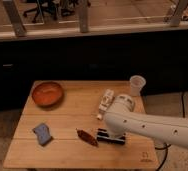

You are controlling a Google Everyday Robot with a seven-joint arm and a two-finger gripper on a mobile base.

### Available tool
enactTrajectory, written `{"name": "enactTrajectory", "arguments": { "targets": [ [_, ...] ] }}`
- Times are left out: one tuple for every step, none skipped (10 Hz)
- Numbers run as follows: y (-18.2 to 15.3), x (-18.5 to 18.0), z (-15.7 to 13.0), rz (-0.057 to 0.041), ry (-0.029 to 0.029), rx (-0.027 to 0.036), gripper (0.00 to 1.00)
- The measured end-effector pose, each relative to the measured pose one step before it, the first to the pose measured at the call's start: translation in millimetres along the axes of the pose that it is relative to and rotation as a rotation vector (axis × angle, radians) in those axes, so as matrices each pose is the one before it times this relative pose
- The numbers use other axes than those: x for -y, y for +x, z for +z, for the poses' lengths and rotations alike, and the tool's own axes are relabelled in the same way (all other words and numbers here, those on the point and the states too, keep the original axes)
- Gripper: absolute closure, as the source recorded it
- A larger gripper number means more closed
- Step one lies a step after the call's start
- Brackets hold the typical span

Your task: Knock the eraser over

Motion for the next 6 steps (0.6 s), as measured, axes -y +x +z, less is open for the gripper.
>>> {"name": "enactTrajectory", "arguments": {
  "targets": [
    [-3.22,1.08,0.52,-0.00624,-0.00099,-0.00346,0.98],
    [-4.22,2.12,0.88,-0.0085,0.00396,0.00141,0.98],
    [-7.15,3.4,1.38,-0.00653,0.00523,0.00215,0.98],
    [-8.47,4.02,0.63,-0.00784,0.00448,0.00259,0.98],
    [-5.09,3.07,-0.17,-0.00358,0.00729,0.00555,0.98],
    [1.93,-0.4,0.54,-0.00145,-0.00109,-0.00433,0.98]
  ]
}}
